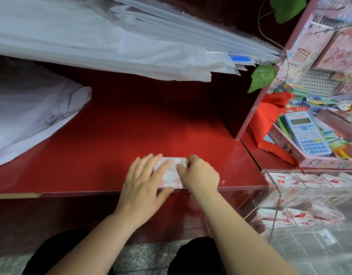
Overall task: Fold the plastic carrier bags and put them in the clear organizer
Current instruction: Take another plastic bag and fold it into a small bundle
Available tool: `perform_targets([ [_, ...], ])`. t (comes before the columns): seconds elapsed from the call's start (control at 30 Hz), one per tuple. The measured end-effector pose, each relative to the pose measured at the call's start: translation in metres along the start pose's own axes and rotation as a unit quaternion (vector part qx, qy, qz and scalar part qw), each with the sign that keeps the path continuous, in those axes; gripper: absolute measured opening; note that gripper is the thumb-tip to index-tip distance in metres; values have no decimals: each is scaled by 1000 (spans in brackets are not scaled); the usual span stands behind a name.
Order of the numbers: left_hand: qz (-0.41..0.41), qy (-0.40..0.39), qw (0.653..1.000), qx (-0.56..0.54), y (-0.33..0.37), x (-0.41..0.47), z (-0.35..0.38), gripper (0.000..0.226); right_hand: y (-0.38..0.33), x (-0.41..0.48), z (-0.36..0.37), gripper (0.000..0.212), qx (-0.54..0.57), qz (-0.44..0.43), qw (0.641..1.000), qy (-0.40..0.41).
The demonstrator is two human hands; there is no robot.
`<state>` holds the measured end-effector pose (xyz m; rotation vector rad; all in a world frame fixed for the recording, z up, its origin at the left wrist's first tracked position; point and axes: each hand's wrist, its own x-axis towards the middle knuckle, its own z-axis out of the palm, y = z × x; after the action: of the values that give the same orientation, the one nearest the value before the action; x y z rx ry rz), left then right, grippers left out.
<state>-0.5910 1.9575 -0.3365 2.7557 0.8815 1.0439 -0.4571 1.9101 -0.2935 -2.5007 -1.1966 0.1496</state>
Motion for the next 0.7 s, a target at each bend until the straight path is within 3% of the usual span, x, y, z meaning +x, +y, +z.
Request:
perform_targets([
  [0.1,49,-184,980,54,3,13,-12,78,-1,2,2,28,-26,-14,999,13],
  [0.17,39,-235,970,50,-3,19,-8,87,0,5,3,33,-20,-11,1000,13],
  [0.27,69,-210,974,57,-9,22,-14,99,3,5,0,35,-3,-4,1000,11],
  [0.4,115,-134,984,-5,-25,10,0,79,15,-4,2,37,75,-23,995,61],
  [0.47,108,-104,988,-30,-23,5,-3,70,21,-14,8,33,131,-151,967,159],
  [0.57,101,-83,988,-87,-24,3,-7,50,27,-31,17,37,133,-334,922,142],
  [0.63,100,-72,987,-98,-24,3,-9,33,30,-39,21,54,57,-394,910,117],
  [0.7,115,-50,989,-75,-22,2,-11,24,31,-40,23,50,-13,-396,909,133],
])
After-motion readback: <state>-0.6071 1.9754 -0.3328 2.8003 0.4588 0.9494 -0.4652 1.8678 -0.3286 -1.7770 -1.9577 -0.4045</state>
